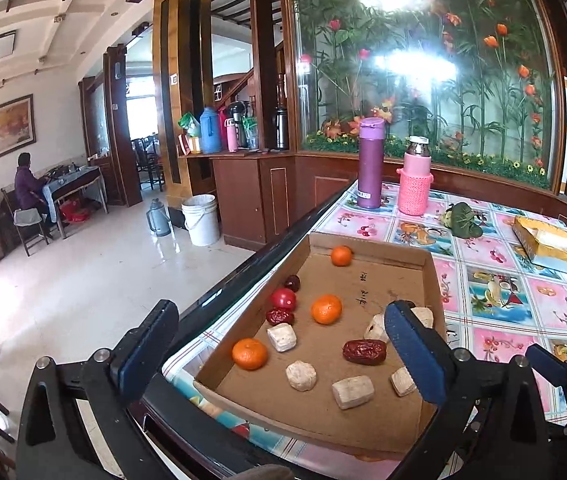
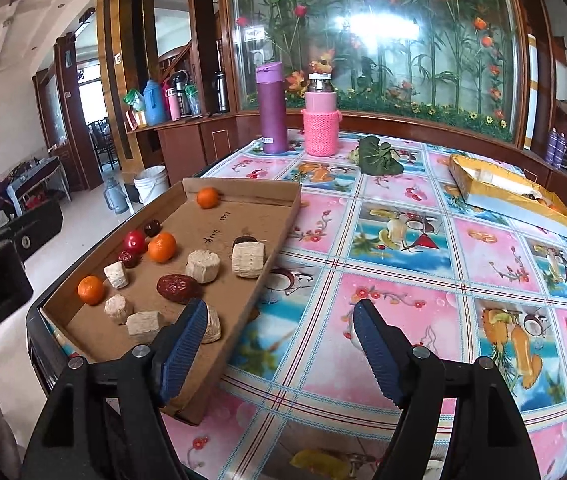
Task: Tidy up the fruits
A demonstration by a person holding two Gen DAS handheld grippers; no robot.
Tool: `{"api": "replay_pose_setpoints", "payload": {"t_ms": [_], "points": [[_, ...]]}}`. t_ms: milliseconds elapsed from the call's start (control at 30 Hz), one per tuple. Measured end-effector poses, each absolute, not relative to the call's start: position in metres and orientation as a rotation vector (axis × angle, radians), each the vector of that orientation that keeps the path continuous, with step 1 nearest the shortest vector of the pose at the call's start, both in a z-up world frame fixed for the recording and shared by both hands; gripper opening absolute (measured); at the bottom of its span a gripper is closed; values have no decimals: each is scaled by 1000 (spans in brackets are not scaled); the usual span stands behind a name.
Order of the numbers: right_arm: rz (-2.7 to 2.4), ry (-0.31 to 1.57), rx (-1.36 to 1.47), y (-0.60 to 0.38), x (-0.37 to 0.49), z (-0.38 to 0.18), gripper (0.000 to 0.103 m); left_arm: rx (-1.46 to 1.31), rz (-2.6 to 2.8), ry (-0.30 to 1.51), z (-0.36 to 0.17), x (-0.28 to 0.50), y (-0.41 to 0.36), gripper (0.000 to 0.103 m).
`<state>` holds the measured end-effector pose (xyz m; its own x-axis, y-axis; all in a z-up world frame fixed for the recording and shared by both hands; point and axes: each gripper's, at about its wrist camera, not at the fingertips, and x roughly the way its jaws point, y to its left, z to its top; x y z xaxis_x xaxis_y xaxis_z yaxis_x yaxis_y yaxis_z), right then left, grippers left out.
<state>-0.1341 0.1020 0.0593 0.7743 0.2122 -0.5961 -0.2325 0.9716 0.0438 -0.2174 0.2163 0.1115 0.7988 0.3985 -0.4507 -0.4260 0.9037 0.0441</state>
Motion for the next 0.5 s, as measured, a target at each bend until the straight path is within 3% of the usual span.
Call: {"api": "replay_pose_setpoints", "payload": {"t_ms": [500], "points": [[320, 559, -119, 121, -165, 61, 86, -124, 368, 583, 96, -205, 218, 103]]}}
